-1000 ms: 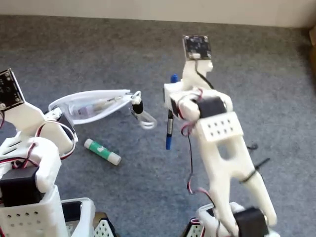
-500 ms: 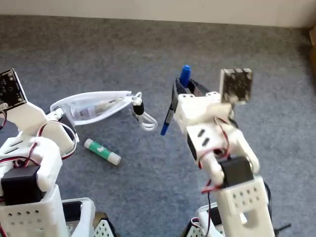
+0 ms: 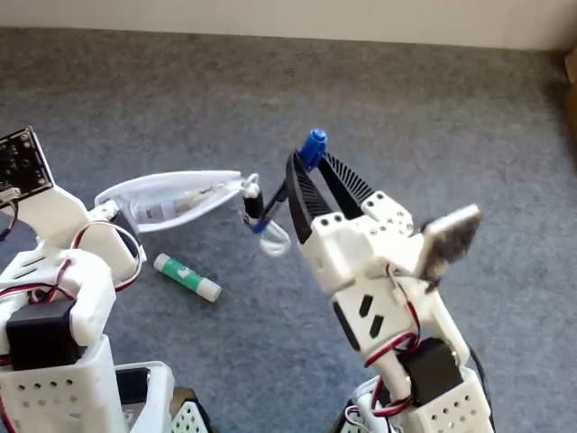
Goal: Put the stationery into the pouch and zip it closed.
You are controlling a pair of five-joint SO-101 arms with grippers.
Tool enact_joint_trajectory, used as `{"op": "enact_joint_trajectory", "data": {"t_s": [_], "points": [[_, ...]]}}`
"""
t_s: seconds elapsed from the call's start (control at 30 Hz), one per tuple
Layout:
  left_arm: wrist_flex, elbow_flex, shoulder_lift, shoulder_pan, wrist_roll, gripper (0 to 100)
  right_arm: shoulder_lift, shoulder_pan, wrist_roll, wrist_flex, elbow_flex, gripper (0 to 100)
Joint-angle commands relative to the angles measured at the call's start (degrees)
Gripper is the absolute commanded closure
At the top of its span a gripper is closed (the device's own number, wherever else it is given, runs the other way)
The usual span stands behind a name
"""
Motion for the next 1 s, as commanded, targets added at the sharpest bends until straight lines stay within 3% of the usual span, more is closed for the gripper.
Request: {"op": "enact_joint_trajectory", "data": {"t_s": [0.0,0.67,0.97], "points": [[-2.29,-0.92,-1.36,0.57,-1.14,99,-4.53,-2.33,-0.35,-8.84,2.51,99.4],[-2.11,-0.84,-1.27,0.57,-1.32,99,-7.96,-13.49,-0.35,-36.88,15.08,99.4],[-1.93,-0.84,-1.27,0.57,-1.41,99,7.43,-13.32,-0.09,-46.9,15.25,99.4]]}}
